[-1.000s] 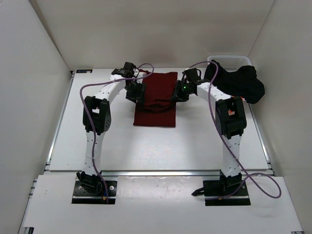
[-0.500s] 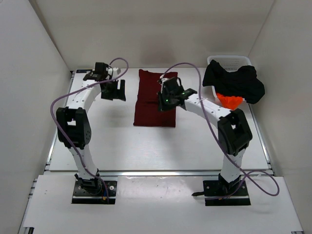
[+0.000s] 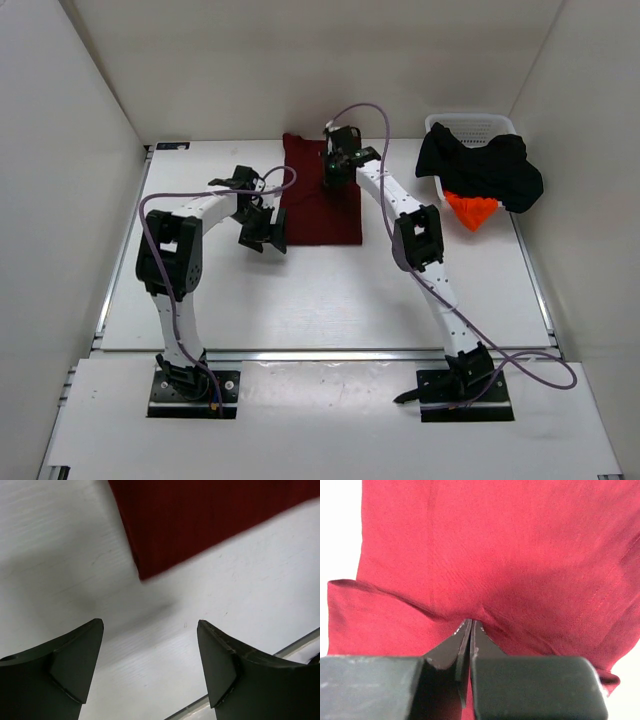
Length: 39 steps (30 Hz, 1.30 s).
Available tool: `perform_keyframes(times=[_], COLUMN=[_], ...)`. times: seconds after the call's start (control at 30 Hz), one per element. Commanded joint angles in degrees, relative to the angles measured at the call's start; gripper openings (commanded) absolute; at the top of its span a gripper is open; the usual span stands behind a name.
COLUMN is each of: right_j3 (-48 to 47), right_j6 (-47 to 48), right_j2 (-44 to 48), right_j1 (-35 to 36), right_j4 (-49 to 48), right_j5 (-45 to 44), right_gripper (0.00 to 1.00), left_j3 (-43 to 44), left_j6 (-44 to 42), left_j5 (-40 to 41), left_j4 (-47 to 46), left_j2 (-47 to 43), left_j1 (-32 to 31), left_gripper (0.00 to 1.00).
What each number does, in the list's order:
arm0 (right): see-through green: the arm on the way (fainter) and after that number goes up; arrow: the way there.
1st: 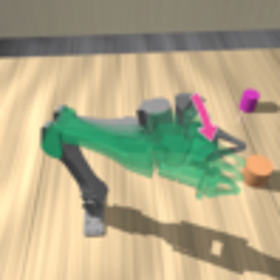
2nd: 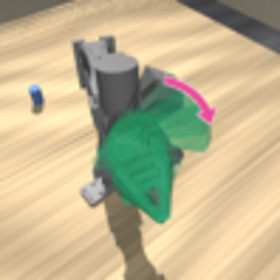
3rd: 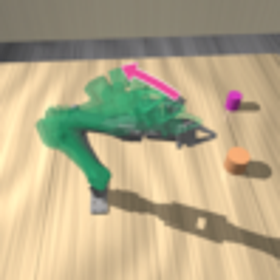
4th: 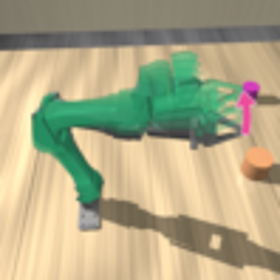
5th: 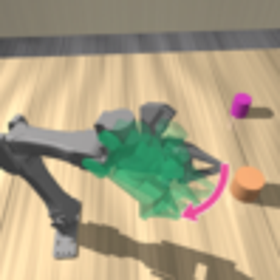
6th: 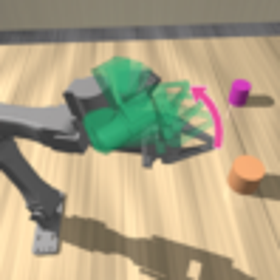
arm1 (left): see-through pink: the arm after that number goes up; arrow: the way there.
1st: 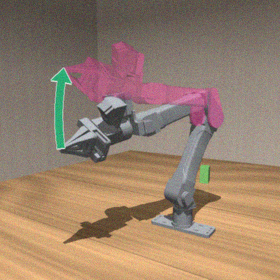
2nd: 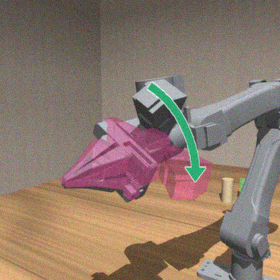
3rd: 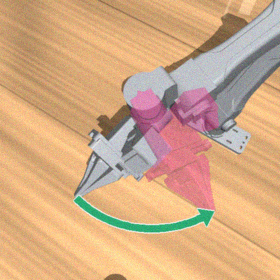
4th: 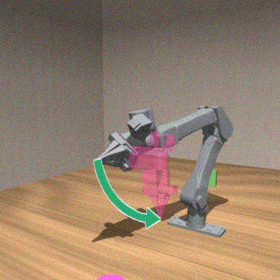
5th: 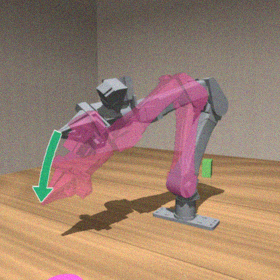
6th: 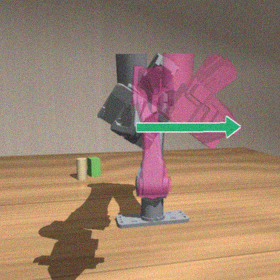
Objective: Fold and stack the t-shirts
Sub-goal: Grab one side of the 2/3 rectangular tshirt with both arms
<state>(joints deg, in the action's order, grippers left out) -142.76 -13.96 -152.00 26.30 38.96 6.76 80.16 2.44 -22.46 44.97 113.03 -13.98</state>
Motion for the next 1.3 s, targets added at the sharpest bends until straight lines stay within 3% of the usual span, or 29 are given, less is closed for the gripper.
perform_keyframes(times=[0.0,0.07,0.2,0.33,0.4,0.43,0.47,0.53,0.6,0.67,0.87,1.1,1.13,1.2,1.23,1.27], right_j3=[-14.5,-4.5,0.3,7.4,20.3,31.6,38.0,63.9,75.3,80.1,81.9,80.9,80.7,80.0,79.6,79.6], right_j6=[1.0,0.3,4.3,3.8,3.5,2.7,1.2,-4.5,-12.5,-11.8,-17.7,-20.4,-20.8,-21.5,-21.6,-21.8], right_j2=[-4.0,3.1,12.4,23.6,31.3,37.9,41.7,54.3,58.6,58.8,52.1,45.9,45.4,43.6,43.2,42.5], right_j1=[-0.9,-1.0,2.5,5.9,6.9,6.5,4.8,-0.3,-5.2,-5.0,-7.8,-8.1,-7.6,-7.8,-7.5,-7.1], right_j4=[9.0,7.3,13.6,12.6,6.2,-0.7,-4.3,-20.9,-28.4,-33.3,-41.3,-41.3,-41.3,-40.2,-39.7,-39.5], right_j5=[-1.9,-2.4,-14.7,-22.3,-25.9,-26.2,-24.4,-14.7,-3.7,-2.9,4.3,9.1,9.1,10.5,11.2,12.3], right_gripper=[0.0,0.02,0.19,0.42,0.53,0.6,0.67,0.71,0.67,0.68,0.66,0.64,0.62,0.56,0.44,0.28], left_j3=[1.5,1.2,2.2,2.0,1.3,1.8,3.0,5.2,6.8,6.8,10.9,10.9,10.9,10.5,10.6,10.5], left_j6=[1.5,1.5,3.6,5.8,6.7,7.0,7.1,8.3,10.2,10.7,10.6,10.0,10.3,10.7,10.3,10.4], left_j5=[-2.4,-2.0,-1.0,-4.0,-2.2,-1.5,-0.1,2.3,3.4,3.5,5.8,4.4,4.1,3.7,3.1,3.2], left_j4=[0.3,-0.1,-1.5,-6.1,-9.0,-9.6,-9.2,-8.5,-8.4,-9.4,-8.5,-8.3,-8.2,-8.6,-8.4,-8.6], left_j2=[1.2,1.5,1.9,-1.9,-3.3,-2.9,-2.5,0.8,2.9,4.4,8.6,10.2,10.2,10.1,10.3,10.1], left_j1=[-0.3,-0.7,-0.3,0.4,0.3,0.3,-0.8,-1.8,-1.8,-1.2,-1.6,-3.0,-3.0,-3.2,-3.2,-3.8], left_gripper=[0.87,0.87,0.87,0.87,0.89,0.9,0.9,0.89,0.89,0.89,0.82,0.62,0.55,0.45,0.34,0.3])
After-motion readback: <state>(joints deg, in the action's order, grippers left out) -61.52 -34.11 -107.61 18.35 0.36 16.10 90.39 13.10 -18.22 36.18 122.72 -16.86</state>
